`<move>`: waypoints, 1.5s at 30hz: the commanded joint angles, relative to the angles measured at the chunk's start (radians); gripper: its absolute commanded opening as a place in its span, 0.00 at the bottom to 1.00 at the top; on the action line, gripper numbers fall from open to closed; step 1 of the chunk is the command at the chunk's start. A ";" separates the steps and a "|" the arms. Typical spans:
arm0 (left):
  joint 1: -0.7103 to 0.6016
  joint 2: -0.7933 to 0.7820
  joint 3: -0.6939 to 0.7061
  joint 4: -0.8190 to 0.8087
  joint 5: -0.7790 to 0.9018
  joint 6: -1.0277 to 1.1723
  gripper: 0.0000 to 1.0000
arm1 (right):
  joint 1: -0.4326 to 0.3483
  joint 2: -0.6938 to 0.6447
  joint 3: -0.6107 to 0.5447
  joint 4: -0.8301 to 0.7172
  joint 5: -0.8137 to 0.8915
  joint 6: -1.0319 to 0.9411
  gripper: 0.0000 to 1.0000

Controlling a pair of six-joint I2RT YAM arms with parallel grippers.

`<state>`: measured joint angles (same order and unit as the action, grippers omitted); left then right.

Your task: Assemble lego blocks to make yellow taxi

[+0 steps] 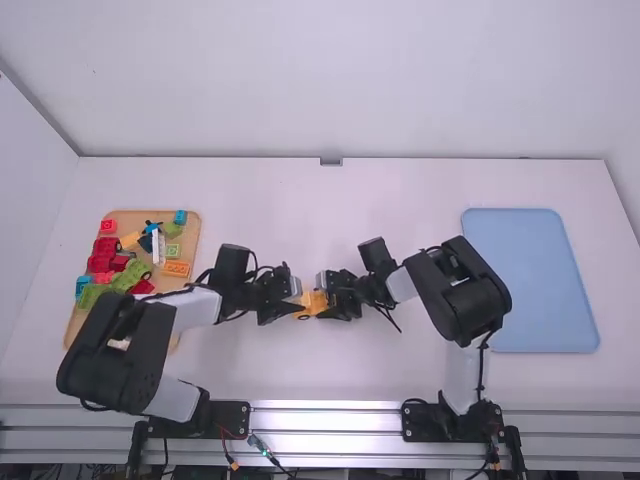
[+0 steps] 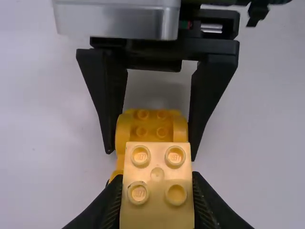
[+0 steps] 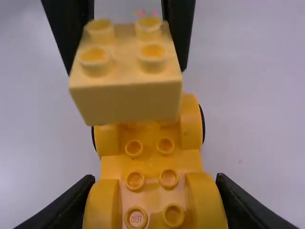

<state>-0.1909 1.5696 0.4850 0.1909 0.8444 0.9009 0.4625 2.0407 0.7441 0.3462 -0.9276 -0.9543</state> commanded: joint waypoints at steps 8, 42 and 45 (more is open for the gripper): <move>0.002 0.066 0.077 -0.021 -0.019 0.009 0.05 | -0.015 0.009 -0.006 0.019 0.105 0.121 0.52; -0.019 0.215 0.253 -0.210 0.054 0.293 0.06 | -0.077 0.009 -0.004 0.017 0.061 0.120 0.55; -0.020 0.215 0.253 -0.209 0.055 0.293 0.06 | -0.075 0.009 -0.004 0.017 0.061 0.120 0.55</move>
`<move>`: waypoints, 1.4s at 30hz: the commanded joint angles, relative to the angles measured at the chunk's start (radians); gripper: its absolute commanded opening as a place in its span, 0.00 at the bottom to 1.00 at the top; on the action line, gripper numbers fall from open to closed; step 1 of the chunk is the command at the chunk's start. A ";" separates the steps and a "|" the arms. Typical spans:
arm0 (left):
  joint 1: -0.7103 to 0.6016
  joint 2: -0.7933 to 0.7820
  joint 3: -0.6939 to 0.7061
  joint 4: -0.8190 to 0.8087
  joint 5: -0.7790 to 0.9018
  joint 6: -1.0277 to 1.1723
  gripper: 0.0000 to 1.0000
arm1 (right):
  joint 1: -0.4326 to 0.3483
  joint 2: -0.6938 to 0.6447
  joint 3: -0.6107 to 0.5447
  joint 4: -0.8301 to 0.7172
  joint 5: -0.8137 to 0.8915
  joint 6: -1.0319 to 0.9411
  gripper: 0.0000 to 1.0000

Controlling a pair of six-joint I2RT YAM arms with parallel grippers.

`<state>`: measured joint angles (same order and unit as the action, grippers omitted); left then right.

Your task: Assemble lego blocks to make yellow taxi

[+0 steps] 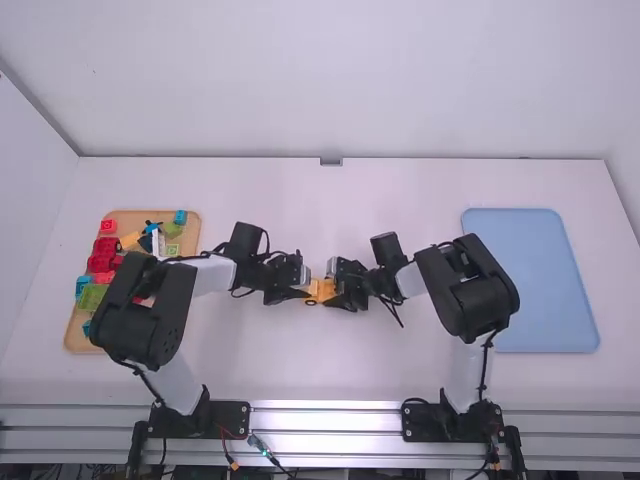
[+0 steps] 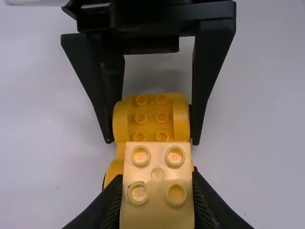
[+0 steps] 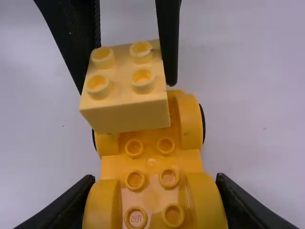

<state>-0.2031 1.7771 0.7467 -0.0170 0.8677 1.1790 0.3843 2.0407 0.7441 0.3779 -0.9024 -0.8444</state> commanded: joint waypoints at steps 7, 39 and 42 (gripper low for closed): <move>-0.024 0.024 -0.005 0.021 -0.002 -0.008 0.06 | 0.002 0.009 -0.004 -0.014 0.030 0.010 0.55; -0.025 0.012 0.041 0.018 -0.011 -0.075 0.58 | 0.002 0.009 -0.004 -0.018 0.036 0.010 0.57; -0.016 -0.037 0.085 -0.057 -0.016 -0.075 0.67 | 0.003 0.009 -0.004 -0.018 0.036 0.010 0.57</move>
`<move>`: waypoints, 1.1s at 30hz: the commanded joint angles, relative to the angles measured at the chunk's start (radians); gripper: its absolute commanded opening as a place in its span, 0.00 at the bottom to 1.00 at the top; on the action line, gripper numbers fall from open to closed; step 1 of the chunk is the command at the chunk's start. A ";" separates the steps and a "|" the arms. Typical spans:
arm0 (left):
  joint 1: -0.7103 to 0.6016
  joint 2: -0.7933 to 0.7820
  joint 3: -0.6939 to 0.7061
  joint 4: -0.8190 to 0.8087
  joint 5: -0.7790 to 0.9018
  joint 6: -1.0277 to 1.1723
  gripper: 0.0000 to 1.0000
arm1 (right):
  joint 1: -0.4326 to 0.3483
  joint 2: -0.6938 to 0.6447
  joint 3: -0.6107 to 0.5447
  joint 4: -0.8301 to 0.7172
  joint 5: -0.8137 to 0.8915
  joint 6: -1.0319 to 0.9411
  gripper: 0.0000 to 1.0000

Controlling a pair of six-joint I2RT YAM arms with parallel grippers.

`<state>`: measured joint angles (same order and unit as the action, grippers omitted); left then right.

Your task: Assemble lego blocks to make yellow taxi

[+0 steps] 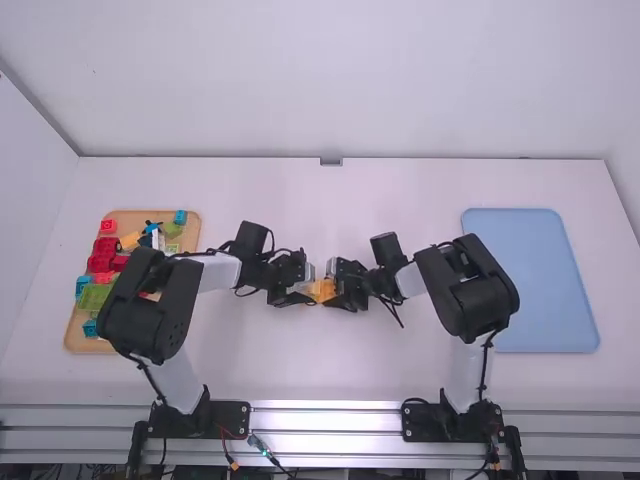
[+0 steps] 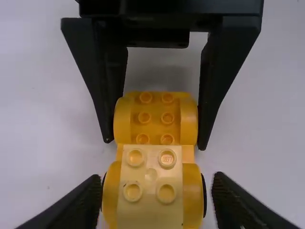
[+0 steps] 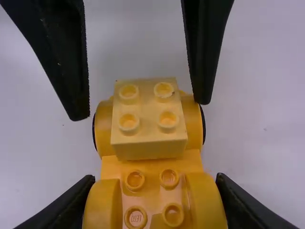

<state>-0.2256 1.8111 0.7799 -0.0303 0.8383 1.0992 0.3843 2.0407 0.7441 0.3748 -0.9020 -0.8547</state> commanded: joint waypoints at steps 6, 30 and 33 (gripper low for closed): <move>-0.003 -0.104 0.118 -0.153 0.017 0.005 0.17 | 0.003 0.009 -0.004 -0.015 0.035 0.021 0.57; -0.018 0.039 -0.043 -0.022 -0.045 -0.123 0.02 | 0.002 0.009 -0.004 -0.011 0.035 0.021 0.58; -0.018 0.041 -0.056 -0.032 -0.099 -0.123 0.02 | 0.002 0.009 -0.004 -0.011 0.035 0.021 0.58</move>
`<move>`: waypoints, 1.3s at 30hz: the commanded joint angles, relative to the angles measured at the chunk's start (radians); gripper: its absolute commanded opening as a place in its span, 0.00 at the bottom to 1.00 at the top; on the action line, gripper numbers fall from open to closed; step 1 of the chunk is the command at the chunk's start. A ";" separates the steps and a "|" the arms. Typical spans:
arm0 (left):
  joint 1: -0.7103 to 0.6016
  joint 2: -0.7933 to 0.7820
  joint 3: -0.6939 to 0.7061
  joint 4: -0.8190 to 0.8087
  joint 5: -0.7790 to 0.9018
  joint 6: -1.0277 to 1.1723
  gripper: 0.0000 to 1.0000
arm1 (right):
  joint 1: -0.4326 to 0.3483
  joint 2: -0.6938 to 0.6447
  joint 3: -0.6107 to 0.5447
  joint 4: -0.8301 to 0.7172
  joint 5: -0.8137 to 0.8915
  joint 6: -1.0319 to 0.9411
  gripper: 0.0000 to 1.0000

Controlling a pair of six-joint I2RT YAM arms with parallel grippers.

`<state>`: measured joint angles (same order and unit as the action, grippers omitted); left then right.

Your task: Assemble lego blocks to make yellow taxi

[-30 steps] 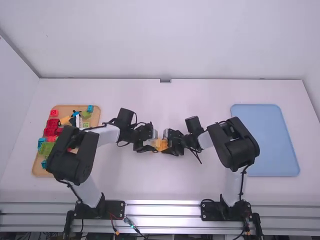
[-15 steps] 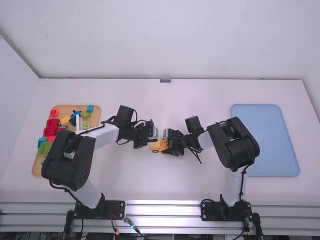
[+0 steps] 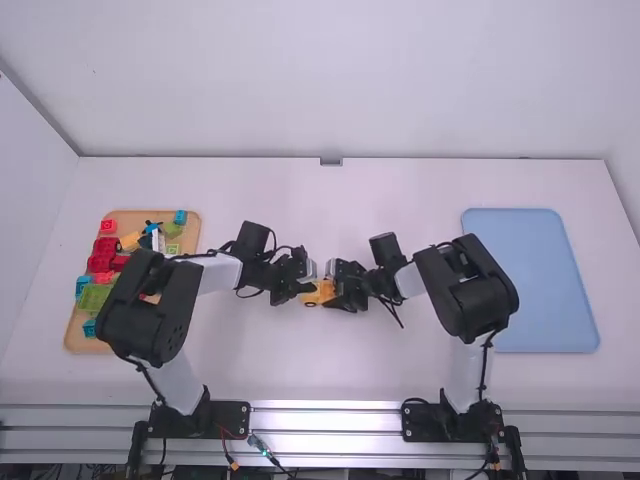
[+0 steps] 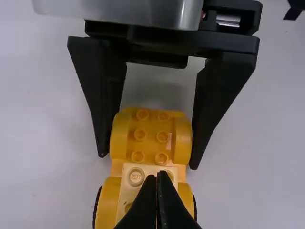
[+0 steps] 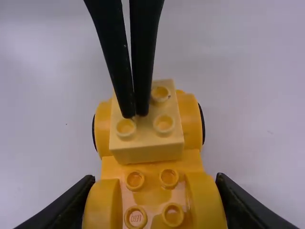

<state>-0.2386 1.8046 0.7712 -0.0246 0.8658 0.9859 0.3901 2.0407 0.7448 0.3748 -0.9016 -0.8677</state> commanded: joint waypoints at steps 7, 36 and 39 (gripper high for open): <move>-0.010 0.050 -0.071 -0.020 -0.240 -0.056 0.02 | -0.004 0.009 -0.005 -0.005 0.034 0.034 0.58; -0.003 -0.401 0.307 -0.282 -0.327 -0.074 0.99 | -0.005 0.009 -0.005 0.014 0.035 0.056 0.71; -0.003 -0.402 0.304 -0.282 -0.386 -0.197 0.99 | -0.003 0.007 -0.005 0.012 0.039 0.057 0.99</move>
<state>-0.2459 1.3941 1.0832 -0.3000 0.5697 0.9245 0.3878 2.0407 0.7441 0.3912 -0.8703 -0.8162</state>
